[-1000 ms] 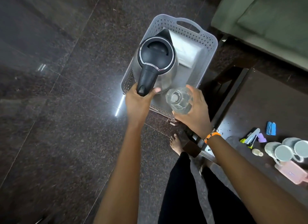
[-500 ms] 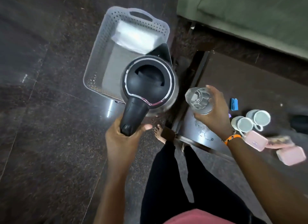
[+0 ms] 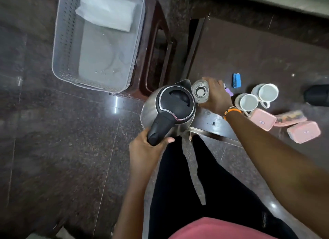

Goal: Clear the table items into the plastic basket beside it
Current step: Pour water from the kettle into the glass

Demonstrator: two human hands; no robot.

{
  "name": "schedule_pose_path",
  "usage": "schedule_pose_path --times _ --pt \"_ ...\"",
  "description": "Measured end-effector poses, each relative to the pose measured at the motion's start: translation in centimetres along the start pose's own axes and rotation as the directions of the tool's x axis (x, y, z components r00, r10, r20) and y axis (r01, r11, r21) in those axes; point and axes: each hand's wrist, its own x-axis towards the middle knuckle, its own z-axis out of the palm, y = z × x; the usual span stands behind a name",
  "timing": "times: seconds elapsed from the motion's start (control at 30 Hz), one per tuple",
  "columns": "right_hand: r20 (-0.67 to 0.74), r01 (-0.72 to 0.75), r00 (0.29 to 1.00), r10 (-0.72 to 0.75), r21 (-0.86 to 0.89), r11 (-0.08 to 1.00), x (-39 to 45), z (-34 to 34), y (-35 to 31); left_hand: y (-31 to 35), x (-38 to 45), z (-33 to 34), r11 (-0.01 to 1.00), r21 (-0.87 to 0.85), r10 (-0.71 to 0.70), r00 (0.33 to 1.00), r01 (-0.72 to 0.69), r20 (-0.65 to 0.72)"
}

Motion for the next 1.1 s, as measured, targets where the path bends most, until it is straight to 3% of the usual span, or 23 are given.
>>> schedule_pose_path --times 0.4,0.73,1.1 --pt "0.039 -0.039 0.999 0.036 0.086 0.995 0.3 1.2 1.4 -0.5 0.2 1.9 0.992 0.123 -0.034 0.995 0.023 0.091" --pt "-0.047 0.000 0.999 0.008 0.153 0.988 -1.6 1.1 3.4 0.7 0.0 4.0 0.971 0.237 -0.060 0.989 0.027 0.134" --pt "0.050 -0.035 0.998 0.029 0.124 0.992 -2.1 0.8 4.3 1.6 0.0 6.7 0.966 0.257 -0.074 0.980 0.025 0.184"
